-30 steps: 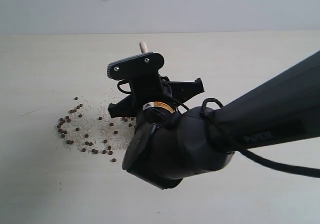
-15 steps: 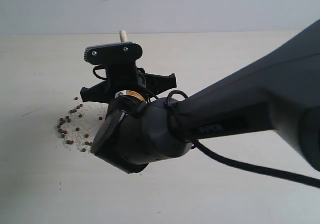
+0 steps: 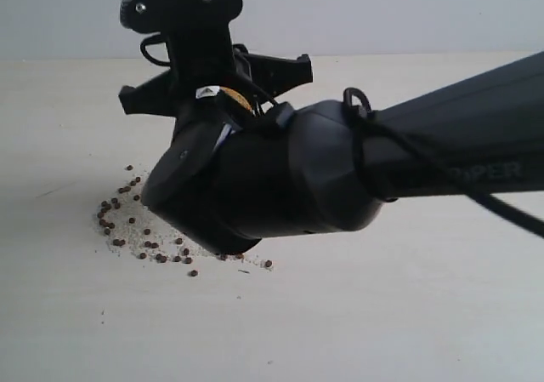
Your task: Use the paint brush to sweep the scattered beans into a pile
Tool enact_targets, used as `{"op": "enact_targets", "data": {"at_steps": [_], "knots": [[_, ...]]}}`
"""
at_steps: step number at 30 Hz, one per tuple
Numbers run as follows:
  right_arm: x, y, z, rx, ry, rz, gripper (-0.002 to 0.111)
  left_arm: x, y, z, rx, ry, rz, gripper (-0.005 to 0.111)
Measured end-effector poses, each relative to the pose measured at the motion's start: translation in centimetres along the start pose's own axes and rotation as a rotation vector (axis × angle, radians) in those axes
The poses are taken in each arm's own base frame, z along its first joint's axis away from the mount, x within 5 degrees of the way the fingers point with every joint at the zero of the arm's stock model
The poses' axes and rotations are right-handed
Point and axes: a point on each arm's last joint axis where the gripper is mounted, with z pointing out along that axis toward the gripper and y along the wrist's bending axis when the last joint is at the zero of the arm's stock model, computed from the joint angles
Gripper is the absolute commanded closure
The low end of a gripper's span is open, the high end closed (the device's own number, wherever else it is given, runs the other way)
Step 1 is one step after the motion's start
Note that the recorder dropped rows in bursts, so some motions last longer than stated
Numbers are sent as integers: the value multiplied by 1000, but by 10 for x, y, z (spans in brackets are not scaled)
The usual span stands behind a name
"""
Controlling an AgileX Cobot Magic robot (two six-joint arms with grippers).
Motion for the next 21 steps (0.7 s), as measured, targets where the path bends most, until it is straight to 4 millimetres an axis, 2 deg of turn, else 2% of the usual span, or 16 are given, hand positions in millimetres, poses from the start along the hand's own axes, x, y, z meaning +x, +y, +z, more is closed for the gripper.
{"op": "enact_targets", "data": {"at_steps": [3, 7, 12, 21], "knots": [[-8, 7, -1, -87, -59, 153, 108, 0, 0, 0, 0, 0, 0, 105], [0, 28, 2, -282, -144, 366, 108, 0, 0, 0, 0, 0, 0, 105], [37, 56, 13, -467, -171, 630, 108, 0, 0, 0, 0, 0, 0, 105], [95, 90, 41, -511, -72, 882, 108, 0, 0, 0, 0, 0, 0, 105]]}}
